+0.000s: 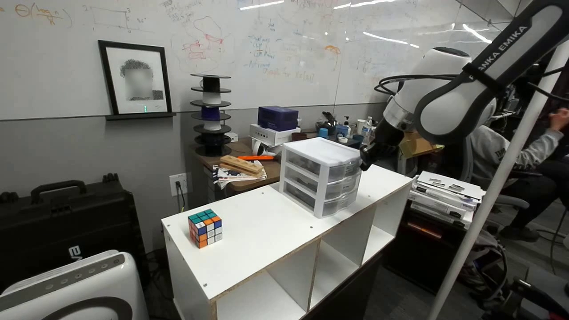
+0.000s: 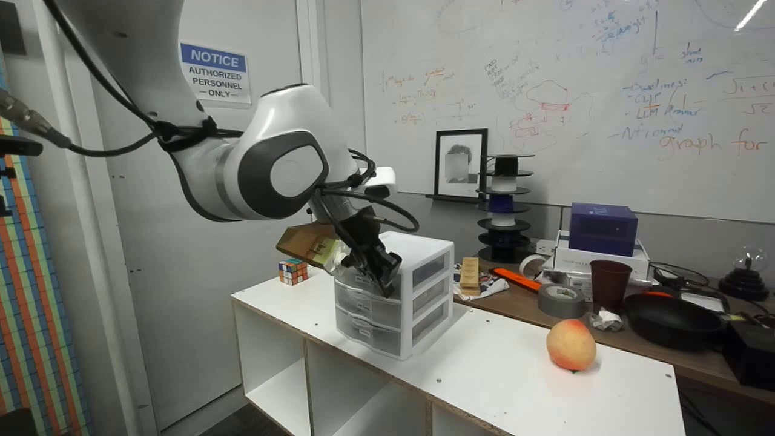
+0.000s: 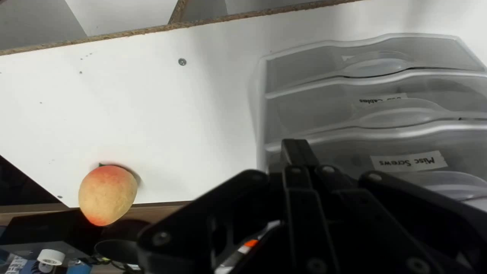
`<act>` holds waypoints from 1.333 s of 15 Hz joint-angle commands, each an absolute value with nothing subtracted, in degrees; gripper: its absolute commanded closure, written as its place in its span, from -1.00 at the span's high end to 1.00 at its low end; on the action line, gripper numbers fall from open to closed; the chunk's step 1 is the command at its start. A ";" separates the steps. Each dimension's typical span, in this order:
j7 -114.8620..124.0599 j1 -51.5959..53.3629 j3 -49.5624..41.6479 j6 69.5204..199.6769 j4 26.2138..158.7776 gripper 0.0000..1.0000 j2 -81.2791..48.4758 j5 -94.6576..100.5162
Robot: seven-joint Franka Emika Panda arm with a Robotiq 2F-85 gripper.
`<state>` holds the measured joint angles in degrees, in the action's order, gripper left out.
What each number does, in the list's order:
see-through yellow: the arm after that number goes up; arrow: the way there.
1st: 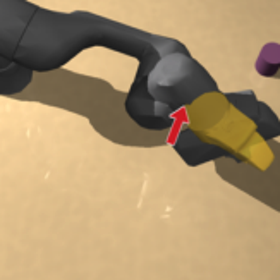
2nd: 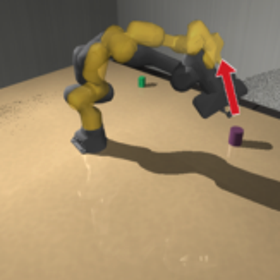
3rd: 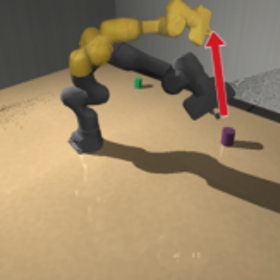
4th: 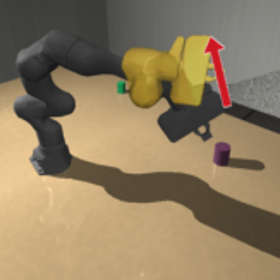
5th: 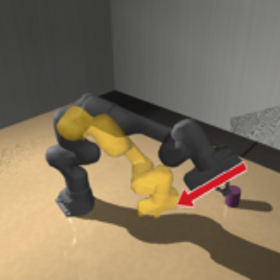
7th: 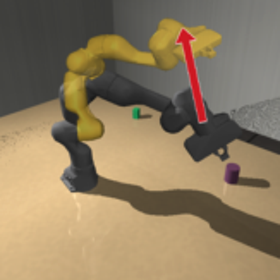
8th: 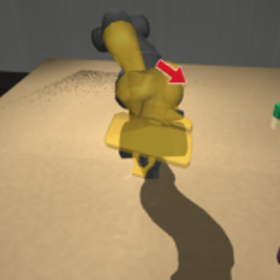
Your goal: Put the plastic bag and white object in the open drawer and then close the drawer
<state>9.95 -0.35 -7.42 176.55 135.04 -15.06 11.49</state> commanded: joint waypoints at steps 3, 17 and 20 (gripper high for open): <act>17.04 9.34 -17.57 183.38 132.59 -1.00 -17.97 17.25; 7.71 5.67 -7.65 150.80 157.81 -0.99 18.03 16.53; 1.26 5.32 -5.04 142.65 159.40 -0.99 27.19 10.32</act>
